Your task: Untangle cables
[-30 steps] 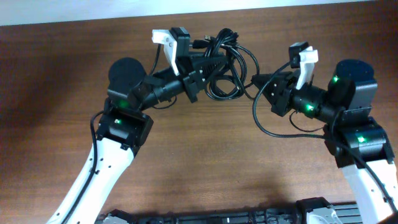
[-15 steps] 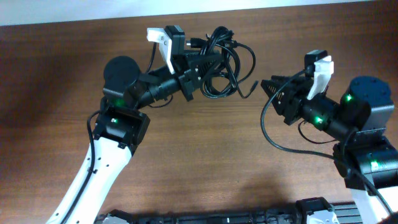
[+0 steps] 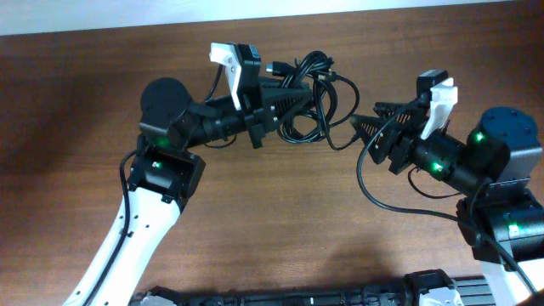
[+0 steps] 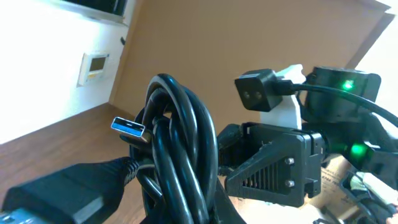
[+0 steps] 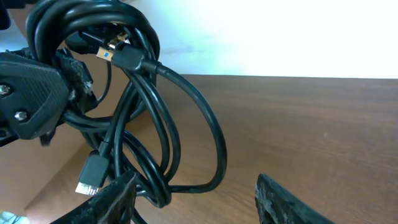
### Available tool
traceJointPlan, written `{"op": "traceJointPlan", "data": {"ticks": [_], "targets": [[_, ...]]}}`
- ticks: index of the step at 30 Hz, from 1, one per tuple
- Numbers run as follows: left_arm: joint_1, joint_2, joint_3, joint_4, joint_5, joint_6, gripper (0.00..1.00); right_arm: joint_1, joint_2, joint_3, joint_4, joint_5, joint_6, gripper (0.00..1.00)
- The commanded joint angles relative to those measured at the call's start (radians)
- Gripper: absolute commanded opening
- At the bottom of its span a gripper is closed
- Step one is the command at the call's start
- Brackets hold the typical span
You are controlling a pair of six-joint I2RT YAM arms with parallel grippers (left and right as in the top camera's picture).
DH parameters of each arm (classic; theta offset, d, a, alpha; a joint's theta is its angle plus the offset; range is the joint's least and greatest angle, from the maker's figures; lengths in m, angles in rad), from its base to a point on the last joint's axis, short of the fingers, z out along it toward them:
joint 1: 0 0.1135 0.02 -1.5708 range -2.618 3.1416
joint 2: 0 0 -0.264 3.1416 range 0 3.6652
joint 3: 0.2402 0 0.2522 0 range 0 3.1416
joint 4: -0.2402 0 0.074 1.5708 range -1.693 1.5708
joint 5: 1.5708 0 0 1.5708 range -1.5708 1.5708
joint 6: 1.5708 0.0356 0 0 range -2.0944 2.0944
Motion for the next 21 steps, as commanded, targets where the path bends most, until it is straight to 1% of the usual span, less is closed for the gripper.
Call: {"op": "traceJointPlan", "data": {"ticks": [1, 4, 7, 11, 14, 18, 21], "targets": [[-0.016, -0.002, 0.019, 0.052, 0.054, 0.027, 0.00, 0.001, -0.012, 0.012, 0.006, -0.027, -0.001, 0.60], [-0.055, -0.002, 0.019, 0.076, 0.060, 0.028, 0.00, 0.001, -0.012, 0.012, 0.015, -0.027, 0.000, 0.61], [-0.087, -0.002, 0.019, 0.087, 0.035, 0.027, 0.00, 0.001, -0.012, 0.012, 0.004, -0.026, -0.001, 0.61], [-0.105, -0.002, 0.019, 0.141, 0.046, 0.018, 0.00, 0.001, -0.012, 0.012, -0.027, 0.051, 0.000, 0.61], [-0.115, -0.002, 0.019, 0.145, 0.046, 0.009, 0.00, 0.001, -0.012, 0.012, -0.026, 0.071, 0.002, 0.61], [-0.133, -0.002, 0.019, 0.150, 0.065, 0.009, 0.00, 0.001, -0.012, 0.012, -0.062, 0.181, 0.021, 0.61], [-0.136, -0.002, 0.019, 0.149, 0.096, 0.009, 0.00, 0.001, -0.012, 0.012, -0.085, 0.272, 0.088, 0.61]]}}
